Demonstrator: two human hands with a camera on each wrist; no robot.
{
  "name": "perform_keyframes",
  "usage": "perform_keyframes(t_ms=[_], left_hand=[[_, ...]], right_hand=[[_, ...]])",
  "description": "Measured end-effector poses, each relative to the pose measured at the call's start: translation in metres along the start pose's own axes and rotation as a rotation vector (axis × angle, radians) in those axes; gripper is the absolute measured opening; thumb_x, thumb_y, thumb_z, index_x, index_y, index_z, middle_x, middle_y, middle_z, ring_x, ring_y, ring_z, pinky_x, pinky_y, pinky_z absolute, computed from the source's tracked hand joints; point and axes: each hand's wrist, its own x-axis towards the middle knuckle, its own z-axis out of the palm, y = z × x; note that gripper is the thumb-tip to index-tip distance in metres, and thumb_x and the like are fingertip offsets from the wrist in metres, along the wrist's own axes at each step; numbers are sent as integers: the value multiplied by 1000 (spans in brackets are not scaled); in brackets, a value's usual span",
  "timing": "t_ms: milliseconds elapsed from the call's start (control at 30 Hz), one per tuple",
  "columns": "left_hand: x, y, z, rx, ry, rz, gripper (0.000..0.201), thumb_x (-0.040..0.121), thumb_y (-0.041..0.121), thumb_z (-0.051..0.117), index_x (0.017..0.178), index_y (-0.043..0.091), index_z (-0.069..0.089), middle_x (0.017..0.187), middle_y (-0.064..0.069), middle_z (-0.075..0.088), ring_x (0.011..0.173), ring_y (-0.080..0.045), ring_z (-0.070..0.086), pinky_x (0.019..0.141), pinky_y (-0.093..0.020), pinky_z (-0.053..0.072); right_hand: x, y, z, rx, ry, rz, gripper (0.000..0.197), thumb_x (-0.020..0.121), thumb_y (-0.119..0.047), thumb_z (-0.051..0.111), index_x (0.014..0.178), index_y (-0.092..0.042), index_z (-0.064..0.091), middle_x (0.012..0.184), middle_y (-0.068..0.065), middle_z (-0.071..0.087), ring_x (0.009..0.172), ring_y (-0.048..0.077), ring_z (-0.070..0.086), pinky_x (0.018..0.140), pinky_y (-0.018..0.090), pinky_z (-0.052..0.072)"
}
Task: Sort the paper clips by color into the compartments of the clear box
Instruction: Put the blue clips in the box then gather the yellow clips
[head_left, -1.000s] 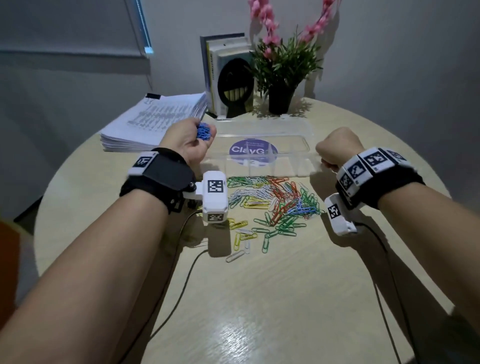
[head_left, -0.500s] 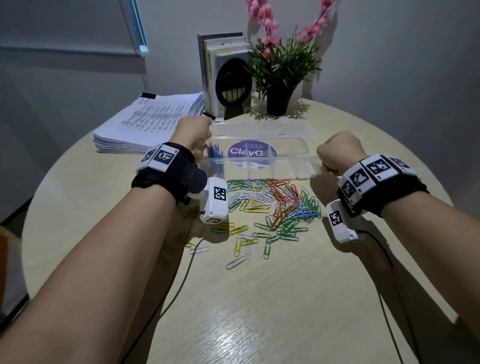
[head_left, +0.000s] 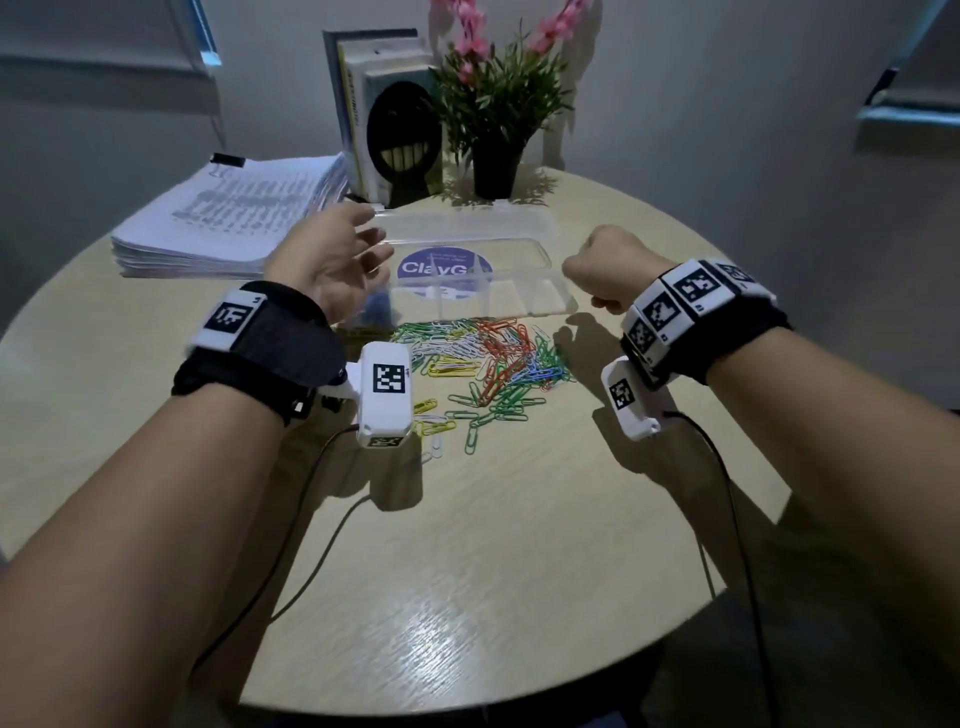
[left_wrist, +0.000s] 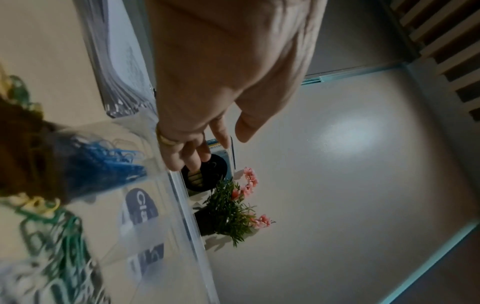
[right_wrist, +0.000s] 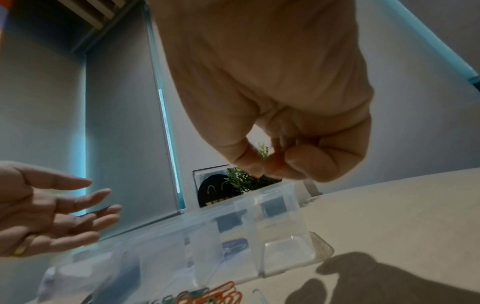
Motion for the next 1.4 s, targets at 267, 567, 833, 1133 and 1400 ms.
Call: perform_keyframes(t_ms=[267, 567, 833, 1133, 1400], left_hand=[[-37, -28, 10, 39, -106, -68, 10, 97, 19, 49, 90, 13, 54, 89, -3, 55, 77, -13, 56, 75, -25, 47], [-53, -50, 60, 745, -359, -59, 19, 96, 14, 52, 107, 2, 61, 92, -13, 57, 69, -16, 50, 61, -24, 47], [-53, -58, 86, 344, -334, -237, 26, 102, 25, 37, 107, 4, 53, 79, -8, 50, 66, -17, 50, 64, -26, 46], [-51, -70, 61, -306, -161, -336, 22, 102, 14, 37, 85, 7, 50, 76, -5, 50, 68, -12, 52, 68, -22, 52], [-59, -69, 43, -262, -128, -270, 29, 99, -2, 26, 93, 9, 52, 78, -6, 52, 61, -9, 47, 46, -15, 41]], right_hand=[[-31, 3, 27, -366, -427, -242, 13, 76, -20, 77, 86, -15, 69, 68, -5, 60, 56, 8, 49, 51, 21, 38], [-24, 11, 18, -349, -353, -199, 7, 79, -16, 74, 78, -14, 67, 69, 0, 65, 67, 14, 61, 62, 26, 49], [-19, 7, -3, 34, -256, -215, 14, 82, -10, 72, 70, -14, 66, 63, 2, 60, 57, 12, 53, 51, 20, 45], [-21, 6, 14, -22, -274, -221, 5, 84, -1, 67, 86, -3, 71, 66, 2, 61, 60, 13, 58, 59, 22, 54], [-19, 17, 28, -420, -235, -261, 19, 80, -10, 71, 99, -8, 74, 96, 8, 72, 79, 18, 59, 50, 22, 41]])
